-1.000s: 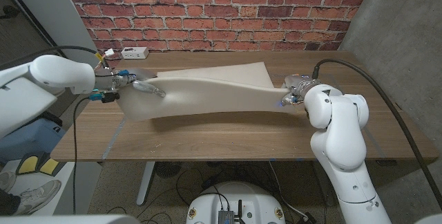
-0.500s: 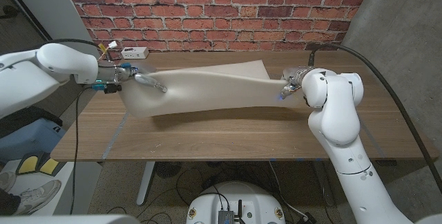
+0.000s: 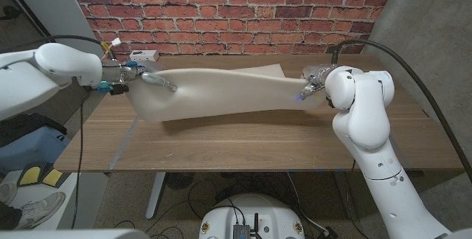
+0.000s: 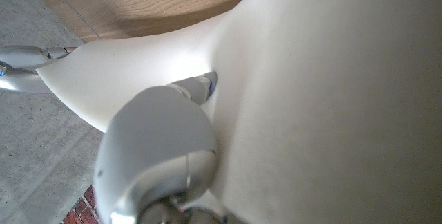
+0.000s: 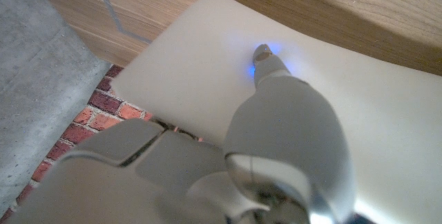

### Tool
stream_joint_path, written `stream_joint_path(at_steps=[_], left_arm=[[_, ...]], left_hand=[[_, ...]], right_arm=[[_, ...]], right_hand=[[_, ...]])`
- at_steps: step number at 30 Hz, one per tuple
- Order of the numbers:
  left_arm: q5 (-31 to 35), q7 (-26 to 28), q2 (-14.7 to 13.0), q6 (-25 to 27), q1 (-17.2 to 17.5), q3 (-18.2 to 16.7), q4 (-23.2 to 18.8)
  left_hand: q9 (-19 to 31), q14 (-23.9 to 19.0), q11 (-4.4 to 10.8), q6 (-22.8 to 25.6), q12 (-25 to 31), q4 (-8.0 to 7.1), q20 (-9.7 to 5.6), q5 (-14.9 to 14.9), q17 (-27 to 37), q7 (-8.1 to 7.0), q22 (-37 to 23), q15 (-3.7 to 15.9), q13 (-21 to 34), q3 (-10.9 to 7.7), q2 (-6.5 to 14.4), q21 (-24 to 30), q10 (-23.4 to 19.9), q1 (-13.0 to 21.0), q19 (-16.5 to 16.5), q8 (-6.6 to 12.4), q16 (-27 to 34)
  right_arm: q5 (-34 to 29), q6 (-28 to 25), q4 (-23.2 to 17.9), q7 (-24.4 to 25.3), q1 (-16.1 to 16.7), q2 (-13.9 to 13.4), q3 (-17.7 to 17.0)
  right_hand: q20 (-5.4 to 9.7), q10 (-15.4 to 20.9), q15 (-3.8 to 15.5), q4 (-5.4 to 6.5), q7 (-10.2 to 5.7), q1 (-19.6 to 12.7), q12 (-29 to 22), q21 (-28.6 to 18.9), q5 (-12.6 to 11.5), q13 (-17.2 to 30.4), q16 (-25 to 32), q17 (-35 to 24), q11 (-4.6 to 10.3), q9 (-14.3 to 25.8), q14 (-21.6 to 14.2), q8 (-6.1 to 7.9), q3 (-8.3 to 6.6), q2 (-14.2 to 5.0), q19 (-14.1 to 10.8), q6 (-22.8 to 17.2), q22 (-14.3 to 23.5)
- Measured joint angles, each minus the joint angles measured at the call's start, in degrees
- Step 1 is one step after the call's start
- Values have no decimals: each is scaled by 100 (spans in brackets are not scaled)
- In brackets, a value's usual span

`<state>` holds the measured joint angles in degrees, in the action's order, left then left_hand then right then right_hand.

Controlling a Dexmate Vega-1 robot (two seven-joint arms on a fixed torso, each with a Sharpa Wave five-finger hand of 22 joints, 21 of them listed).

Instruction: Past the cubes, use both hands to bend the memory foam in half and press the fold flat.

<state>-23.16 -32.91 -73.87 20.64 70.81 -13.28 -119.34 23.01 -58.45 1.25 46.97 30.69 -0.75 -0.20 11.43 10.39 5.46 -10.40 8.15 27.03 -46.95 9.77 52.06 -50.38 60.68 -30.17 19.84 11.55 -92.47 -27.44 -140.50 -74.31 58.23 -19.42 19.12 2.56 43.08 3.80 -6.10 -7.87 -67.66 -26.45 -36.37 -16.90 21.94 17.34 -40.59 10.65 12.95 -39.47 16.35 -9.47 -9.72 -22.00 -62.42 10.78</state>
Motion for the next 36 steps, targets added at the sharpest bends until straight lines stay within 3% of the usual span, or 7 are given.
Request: stream_joint_path(at_steps=[8, 18, 28, 36], left_arm=[[-4, -133, 122, -150, 185, -299, -71], [147, -374, 483, -245, 585, -847, -500], [438, -780, 912, -291, 920, -1352, -1010], [609, -867, 1073, -177, 975, -1518, -1105]], left_hand=[[15, -12, -31, 39, 0, 0, -1, -22, 3, 39, 0, -12, 10, 0, 0, 30, -31, 0, -1, -16, 14], [27, -20, -39, 50, 0, 23, -1, -43, 3, 50, -1, -20, 22, -24, 0, 52, -39, 0, -1, -22, 18], [44, -5, -41, 70, 0, 23, -1, -48, 1, 69, -1, -5, 21, -24, -1, 52, -41, -1, -1, -43, 25], [55, -5, -58, 87, 0, 16, -2, -49, -1, 57, -1, -6, 15, -31, 12, 96, -58, -77, 0, -72, 27]], right_arm=[[-90, -41, -175, -229, -35, -68, 62], [-329, 45, -557, -354, 263, -69, 45], [-639, 360, -1074, -418, 809, 222, -101], [-759, 600, -1088, -340, 849, 432, -207]], right_hand=[[0, 0, -22, 0, -1, -31, 0, 0, 0, 27, -40, 0, 0, 27, 22, -3, 0, -31, 0, 0, 0], [-32, 0, -22, 24, -1, -31, 0, 0, -1, 53, -40, -16, 0, 29, 21, -4, 24, -31, 32, 1, 0], [-11, 0, -21, 28, -1, -31, 49, 0, -1, 64, -62, -16, 0, 29, 20, -4, 20, -31, 52, 1, -14], [-11, 0, -21, 43, -2, -30, 49, -44, 0, 80, -62, -15, -1, 29, 20, -4, 5, -30, 52, 1, -13]])
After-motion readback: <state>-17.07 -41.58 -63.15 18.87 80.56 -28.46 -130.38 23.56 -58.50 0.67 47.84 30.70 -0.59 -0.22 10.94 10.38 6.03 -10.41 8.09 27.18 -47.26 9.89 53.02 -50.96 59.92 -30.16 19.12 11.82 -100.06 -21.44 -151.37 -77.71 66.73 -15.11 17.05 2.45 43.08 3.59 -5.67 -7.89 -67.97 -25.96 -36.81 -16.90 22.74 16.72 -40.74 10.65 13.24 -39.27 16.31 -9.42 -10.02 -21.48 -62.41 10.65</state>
